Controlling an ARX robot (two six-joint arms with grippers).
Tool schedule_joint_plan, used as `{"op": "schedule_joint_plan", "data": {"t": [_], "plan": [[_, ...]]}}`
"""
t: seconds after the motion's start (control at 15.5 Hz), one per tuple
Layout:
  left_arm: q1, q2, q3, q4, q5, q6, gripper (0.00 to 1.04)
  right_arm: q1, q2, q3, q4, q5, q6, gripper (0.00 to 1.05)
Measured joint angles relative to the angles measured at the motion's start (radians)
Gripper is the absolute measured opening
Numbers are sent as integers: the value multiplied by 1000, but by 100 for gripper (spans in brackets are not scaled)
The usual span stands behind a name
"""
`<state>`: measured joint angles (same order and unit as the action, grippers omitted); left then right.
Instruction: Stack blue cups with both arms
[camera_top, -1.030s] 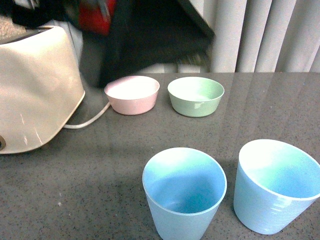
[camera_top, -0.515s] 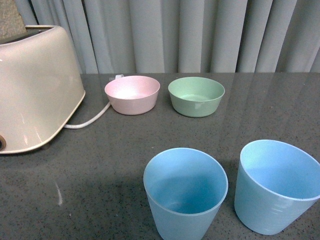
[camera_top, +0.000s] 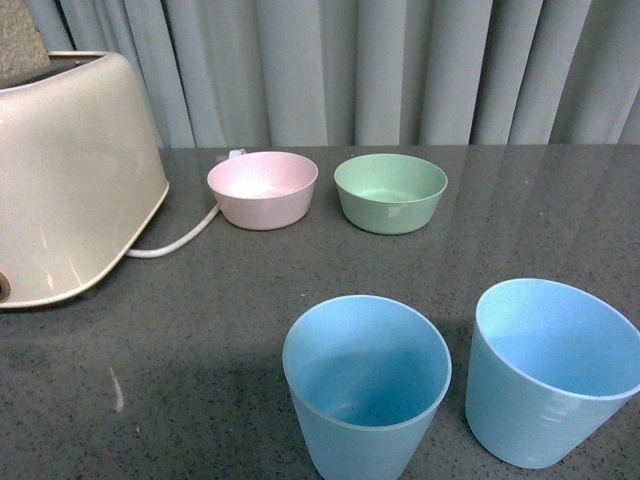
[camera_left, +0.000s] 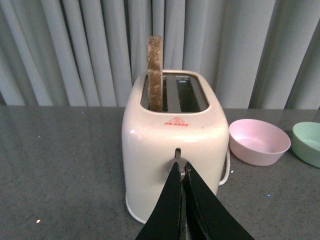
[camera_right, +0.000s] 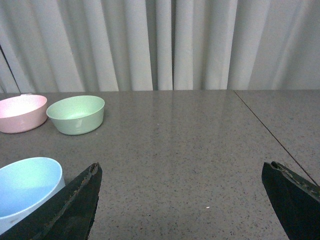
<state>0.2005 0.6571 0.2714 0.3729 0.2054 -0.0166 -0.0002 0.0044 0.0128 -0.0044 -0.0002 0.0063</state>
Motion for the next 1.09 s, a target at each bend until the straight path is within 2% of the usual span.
{"op": "schedule_joint_plan", "data": {"t": [0.39, 0.45, 0.52, 1.09], "plan": [[-108, -164, -142, -15, -113, 2, 1, 0, 0, 0, 0, 0, 0, 98], [-181, -195, -159, -29, -193, 2, 1, 0, 0, 0, 0, 0, 0, 98], [-209, -224, -174, -39, -190, 5, 1, 0, 0, 0, 0, 0, 0, 98], [-201, -413, -258, -139, -206, 6, 1, 0, 0, 0, 0, 0, 0, 98]]}}
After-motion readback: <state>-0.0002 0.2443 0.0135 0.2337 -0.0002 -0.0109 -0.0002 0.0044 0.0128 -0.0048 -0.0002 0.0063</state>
